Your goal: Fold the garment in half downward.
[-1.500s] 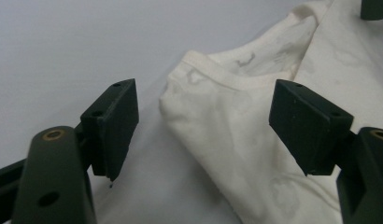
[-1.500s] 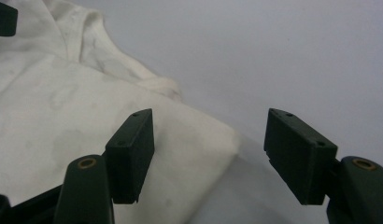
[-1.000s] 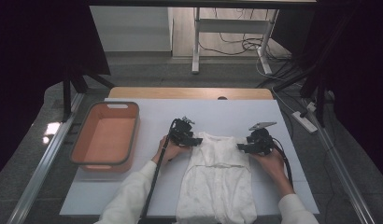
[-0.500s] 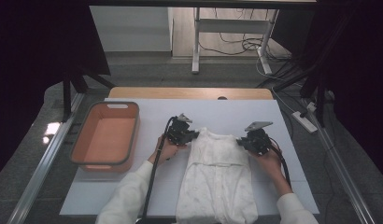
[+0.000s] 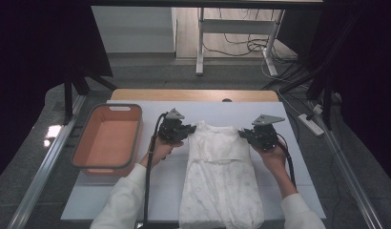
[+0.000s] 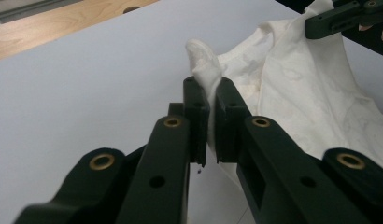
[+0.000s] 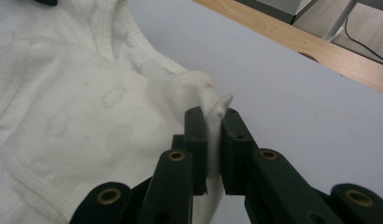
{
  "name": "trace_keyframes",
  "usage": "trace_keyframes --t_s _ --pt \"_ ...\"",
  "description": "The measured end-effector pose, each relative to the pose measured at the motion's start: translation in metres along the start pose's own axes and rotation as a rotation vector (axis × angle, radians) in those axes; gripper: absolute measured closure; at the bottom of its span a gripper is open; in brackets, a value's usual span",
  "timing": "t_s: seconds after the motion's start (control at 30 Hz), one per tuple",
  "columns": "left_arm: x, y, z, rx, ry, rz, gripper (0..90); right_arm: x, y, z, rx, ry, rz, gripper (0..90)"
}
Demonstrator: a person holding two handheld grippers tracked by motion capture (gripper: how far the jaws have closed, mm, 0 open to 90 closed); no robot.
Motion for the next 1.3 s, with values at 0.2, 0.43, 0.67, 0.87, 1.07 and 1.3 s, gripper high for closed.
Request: trace_keyframes --t_s 0.2,0.43,0.67,0.87,1.07,1.3 --pt "0.003 -0.002 -0.001 0.008 0.005 0.009 84.4 -0.001 -0.001 0.004 0.004 0.011 0.003 82.6" --pt "0.005 -0.001 0.001 0.009 0.015 0.013 84.6 0.002 -0.003 0.007 0.018 0.028 0.0 82.6" --pt "0.004 -0.001 0.002 0.015 0.018 0.013 84.8 0.006 -0.003 0.013 0.028 0.039 -0.009 82.6" --pt "0.009 -0.003 0.01 0.014 0.038 0.016 85.0 0.008 -0.001 0.02 0.026 0.054 -0.011 82.7" --pt "0.019 -0.014 0.032 0.025 0.07 0.05 85.2 0.011 0.003 0.046 0.035 0.092 -0.03 82.6" --pt "0.026 -0.021 0.039 0.038 0.079 0.055 85.2 0.013 0.008 0.06 0.021 0.12 -0.036 82.7"
Point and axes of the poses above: each handheld gripper's, and its own axes: x roughly backward along the jaws, z roughly out of its top, y roughly to its right, the point moved 3 cm from there along -x, roughly forward along the jaws, and after that the axes turned 6 degrees about z, right-handed, at the moved point
